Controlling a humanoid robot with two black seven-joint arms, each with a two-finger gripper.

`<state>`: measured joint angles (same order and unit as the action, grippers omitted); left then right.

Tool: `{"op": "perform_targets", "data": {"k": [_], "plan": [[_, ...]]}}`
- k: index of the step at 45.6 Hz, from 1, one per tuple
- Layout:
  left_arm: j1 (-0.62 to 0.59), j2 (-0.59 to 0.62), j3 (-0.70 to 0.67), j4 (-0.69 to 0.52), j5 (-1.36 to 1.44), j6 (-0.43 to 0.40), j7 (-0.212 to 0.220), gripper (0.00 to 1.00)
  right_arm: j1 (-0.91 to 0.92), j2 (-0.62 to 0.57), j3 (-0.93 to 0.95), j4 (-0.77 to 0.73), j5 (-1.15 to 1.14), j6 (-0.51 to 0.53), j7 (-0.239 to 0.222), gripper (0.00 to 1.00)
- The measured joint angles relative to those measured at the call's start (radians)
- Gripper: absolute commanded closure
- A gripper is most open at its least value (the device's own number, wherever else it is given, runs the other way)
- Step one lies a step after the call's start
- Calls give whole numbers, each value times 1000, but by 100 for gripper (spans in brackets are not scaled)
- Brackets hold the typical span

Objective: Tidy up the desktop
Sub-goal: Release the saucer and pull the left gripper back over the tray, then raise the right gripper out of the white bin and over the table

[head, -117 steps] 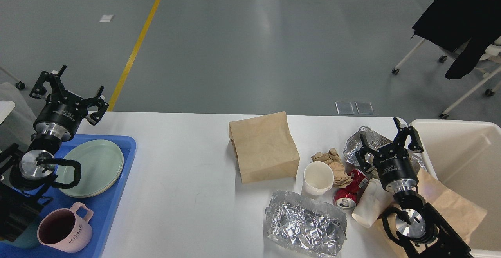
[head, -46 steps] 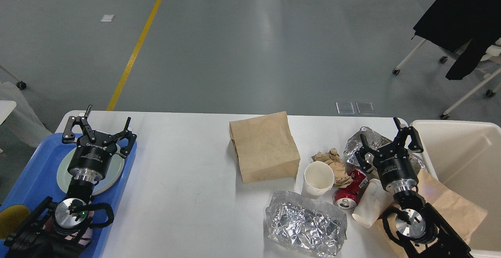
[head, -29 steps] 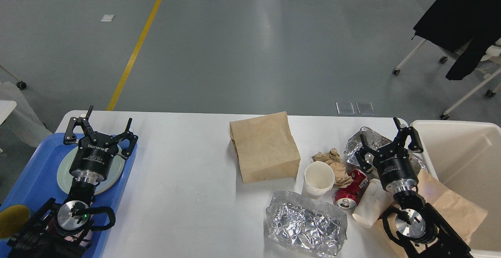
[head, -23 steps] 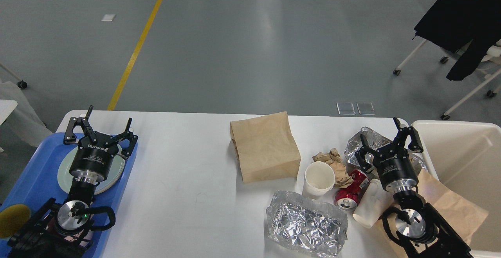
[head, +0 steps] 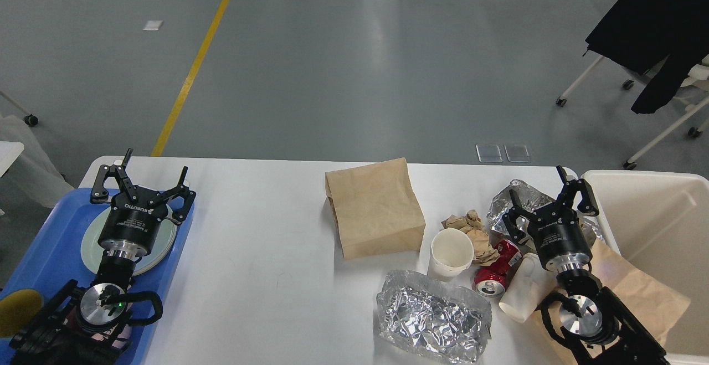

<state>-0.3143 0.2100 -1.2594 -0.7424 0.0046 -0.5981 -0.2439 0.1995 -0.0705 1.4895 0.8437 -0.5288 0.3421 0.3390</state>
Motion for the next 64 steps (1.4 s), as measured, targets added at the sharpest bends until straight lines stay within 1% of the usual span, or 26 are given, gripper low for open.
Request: {"op": "perform_targets", "data": {"k": [20, 27, 30, 33, 35, 37, 38, 41, 45, 53, 64], "plan": [[0, 0, 0, 0, 0, 0, 0, 4, 0, 0, 0, 0, 0, 0, 0, 0], [0, 0, 0, 0, 0, 0, 0, 3, 9, -3, -7, -10, 0, 0, -15, 0], [0, 0, 0, 0, 0, 0, 0, 3, 29, -5, -16, -22, 1, -5, -46, 0], [0, 0, 0, 0, 0, 0, 0, 3, 44, -7, -22, -26, 13, -13, -122, 0], [0, 0, 0, 0, 0, 0, 0, 3, 55, -11, -23, -23, 28, -18, -184, 0], [0, 0, 0, 0, 0, 0, 0, 3, 66, -19, -24, -20, 42, -22, -226, 0], [0, 0, 0, 0, 0, 0, 0, 3, 75, -26, -25, -19, 48, -24, -243, 0], [0, 0, 0, 0, 0, -1, 0, 3, 95, -48, -26, -19, 57, -25, -263, 0], [0, 0, 0, 0, 0, -2, 0, 3, 110, -63, -24, -17, 61, -22, -266, 0], [0, 0, 0, 0, 0, -2, 0, 3, 116, -73, -24, -16, 62, -15, -250, 0], [0, 0, 0, 0, -1, -2, 0, 3, 101, -97, -12, -25, 76, -11, -250, 0]]}}
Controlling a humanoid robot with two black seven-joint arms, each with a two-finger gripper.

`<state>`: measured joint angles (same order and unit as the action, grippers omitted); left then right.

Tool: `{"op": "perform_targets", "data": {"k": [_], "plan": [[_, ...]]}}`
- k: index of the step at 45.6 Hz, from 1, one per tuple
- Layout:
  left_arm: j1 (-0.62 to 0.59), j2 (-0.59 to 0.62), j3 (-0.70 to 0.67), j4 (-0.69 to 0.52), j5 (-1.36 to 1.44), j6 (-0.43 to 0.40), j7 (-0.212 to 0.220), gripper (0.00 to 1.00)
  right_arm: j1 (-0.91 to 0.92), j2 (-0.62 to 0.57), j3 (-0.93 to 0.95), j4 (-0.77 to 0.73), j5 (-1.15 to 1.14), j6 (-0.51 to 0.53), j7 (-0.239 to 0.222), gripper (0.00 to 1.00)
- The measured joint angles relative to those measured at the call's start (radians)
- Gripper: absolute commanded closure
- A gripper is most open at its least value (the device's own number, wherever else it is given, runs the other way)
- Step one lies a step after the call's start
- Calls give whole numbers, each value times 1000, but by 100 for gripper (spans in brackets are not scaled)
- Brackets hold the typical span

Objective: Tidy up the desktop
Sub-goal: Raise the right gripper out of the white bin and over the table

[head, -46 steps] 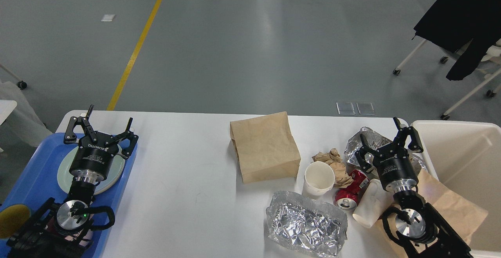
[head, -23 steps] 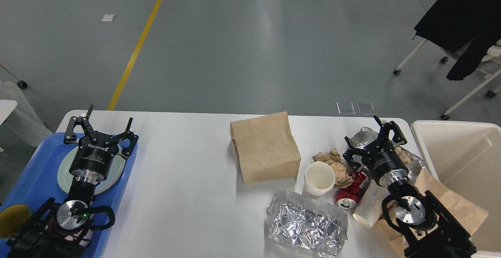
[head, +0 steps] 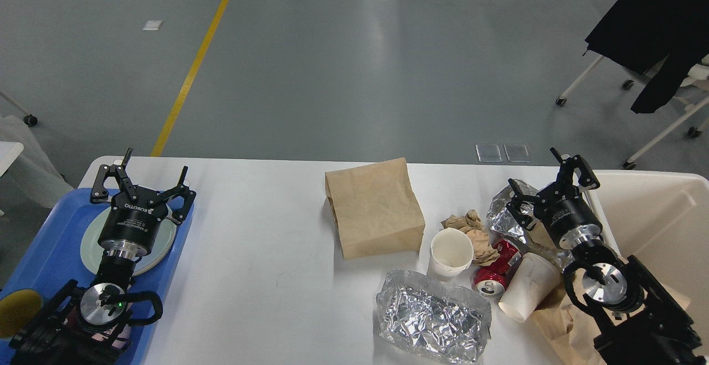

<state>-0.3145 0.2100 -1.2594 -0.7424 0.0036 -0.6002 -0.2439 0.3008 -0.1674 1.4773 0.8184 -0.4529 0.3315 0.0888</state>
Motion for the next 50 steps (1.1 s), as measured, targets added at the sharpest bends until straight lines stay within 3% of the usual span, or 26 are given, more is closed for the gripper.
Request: {"op": "perform_targets", "data": {"k": [38, 50], "plan": [[0, 0, 0, 1, 1, -1, 0, 3, 9, -21, -87, 19, 7, 24, -8, 0], [0, 0, 0, 1, 0, -1, 0, 3, 42, -25, -88, 4, 2, -13, -2, 0]]}}
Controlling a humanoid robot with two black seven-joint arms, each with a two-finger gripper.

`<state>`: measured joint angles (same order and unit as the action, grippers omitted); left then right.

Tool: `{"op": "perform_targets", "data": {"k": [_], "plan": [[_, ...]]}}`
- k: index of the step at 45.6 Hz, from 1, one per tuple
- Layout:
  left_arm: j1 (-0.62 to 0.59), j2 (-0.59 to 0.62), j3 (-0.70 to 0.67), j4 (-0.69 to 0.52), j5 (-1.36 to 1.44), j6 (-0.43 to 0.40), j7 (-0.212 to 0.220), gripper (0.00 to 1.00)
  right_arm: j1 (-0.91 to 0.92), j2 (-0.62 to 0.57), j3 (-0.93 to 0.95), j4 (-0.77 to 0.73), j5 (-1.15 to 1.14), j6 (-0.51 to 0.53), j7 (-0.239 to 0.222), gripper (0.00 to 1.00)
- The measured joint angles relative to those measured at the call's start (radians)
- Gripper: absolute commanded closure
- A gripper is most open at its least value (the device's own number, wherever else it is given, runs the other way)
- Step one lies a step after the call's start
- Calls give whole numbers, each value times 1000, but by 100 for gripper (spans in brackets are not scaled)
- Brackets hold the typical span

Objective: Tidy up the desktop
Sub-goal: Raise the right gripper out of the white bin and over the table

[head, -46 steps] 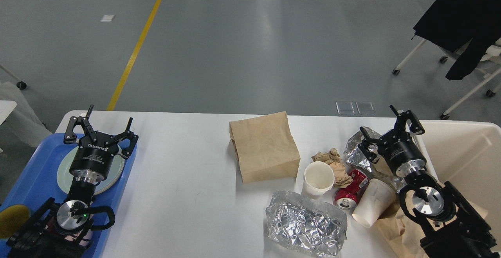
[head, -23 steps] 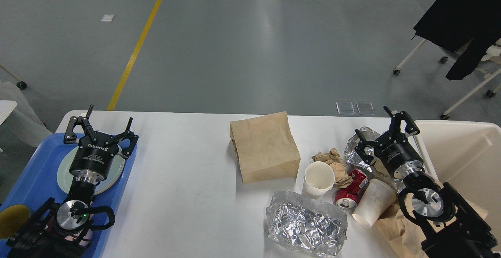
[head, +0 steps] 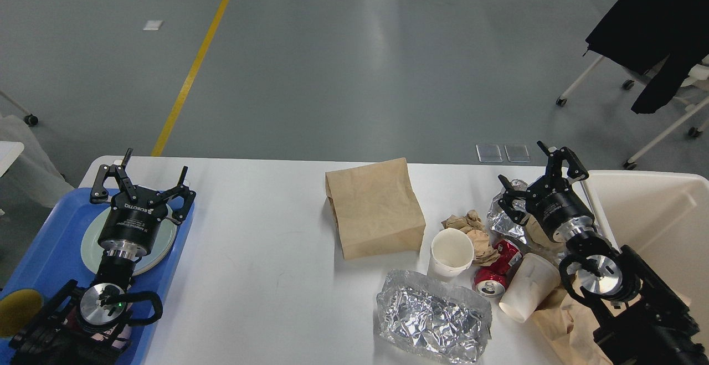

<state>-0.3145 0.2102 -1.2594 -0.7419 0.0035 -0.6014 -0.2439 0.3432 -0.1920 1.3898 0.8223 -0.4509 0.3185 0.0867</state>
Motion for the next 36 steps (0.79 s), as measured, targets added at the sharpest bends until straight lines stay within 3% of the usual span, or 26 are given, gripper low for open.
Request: {"op": "perform_targets", "data": {"k": [9, 20, 29, 36], "plan": [[0, 0, 0, 0, 0, 0, 0, 3, 19, -24, -33, 4, -2, -25, 2, 0], [0, 0, 0, 0, -1, 0, 0, 3, 101, -214, -315, 3, 4, -12, 4, 0], [0, 0, 0, 0, 0, 0, 0, 3, 315, -363, -743, -9, 7, -8, 4, 0], [0, 0, 0, 0, 0, 0, 0, 3, 619, -447, -1260, -25, 8, -8, 3, 0]]}}
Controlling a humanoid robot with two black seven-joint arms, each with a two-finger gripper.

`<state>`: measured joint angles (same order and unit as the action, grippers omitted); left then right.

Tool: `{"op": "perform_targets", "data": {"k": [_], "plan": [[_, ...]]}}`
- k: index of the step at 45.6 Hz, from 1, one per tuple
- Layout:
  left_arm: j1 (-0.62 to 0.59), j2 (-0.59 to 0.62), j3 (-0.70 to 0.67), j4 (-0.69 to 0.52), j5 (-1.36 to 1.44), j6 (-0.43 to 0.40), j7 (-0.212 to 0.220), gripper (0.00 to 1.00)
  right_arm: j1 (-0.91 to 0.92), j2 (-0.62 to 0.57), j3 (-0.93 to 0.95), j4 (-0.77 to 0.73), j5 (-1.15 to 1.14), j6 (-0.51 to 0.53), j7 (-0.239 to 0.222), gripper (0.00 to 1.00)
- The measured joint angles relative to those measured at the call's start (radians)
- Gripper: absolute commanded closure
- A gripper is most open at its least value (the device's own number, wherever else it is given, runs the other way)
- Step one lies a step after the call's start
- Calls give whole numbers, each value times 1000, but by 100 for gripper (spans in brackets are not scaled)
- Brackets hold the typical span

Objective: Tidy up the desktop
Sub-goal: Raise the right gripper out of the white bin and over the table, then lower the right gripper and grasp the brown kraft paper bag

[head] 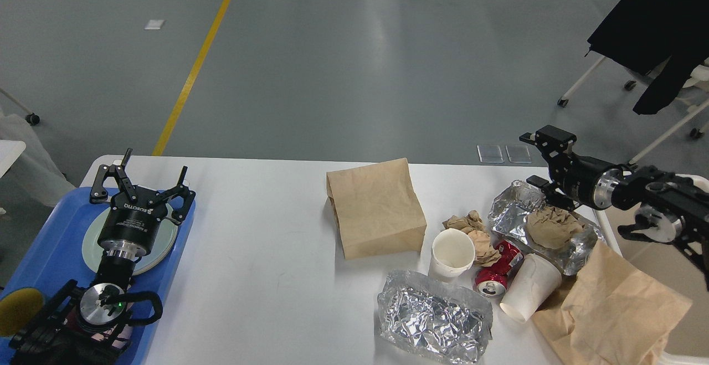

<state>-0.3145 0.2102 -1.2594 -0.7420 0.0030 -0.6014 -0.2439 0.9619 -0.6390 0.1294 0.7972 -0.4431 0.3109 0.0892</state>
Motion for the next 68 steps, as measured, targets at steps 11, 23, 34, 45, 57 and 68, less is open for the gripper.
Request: {"op": "perform_targets", "data": {"k": [11, 23, 34, 45, 57, 68], "plan": [[0, 0, 0, 0, 0, 0, 0, 3, 552, 169, -910, 14, 121, 78, -3, 0], [0, 0, 0, 1, 0, 0, 0, 3, 926, 384, -1314, 221, 179, 367, -21, 0], [0, 0, 0, 1, 0, 0, 0, 3, 1287, 476, -1338, 603, 242, 372, -151, 0], [0, 0, 0, 1, 0, 0, 0, 3, 1402, 510, -1287, 770, 367, 348, -308, 0], [0, 0, 0, 1, 0, -3, 0, 3, 1363, 471, -1279, 733, 525, 292, -308, 0], [-2, -1, 0, 0, 0, -5, 1, 3, 1033, 529, -1172, 429, 507, 125, -277, 0]]}}
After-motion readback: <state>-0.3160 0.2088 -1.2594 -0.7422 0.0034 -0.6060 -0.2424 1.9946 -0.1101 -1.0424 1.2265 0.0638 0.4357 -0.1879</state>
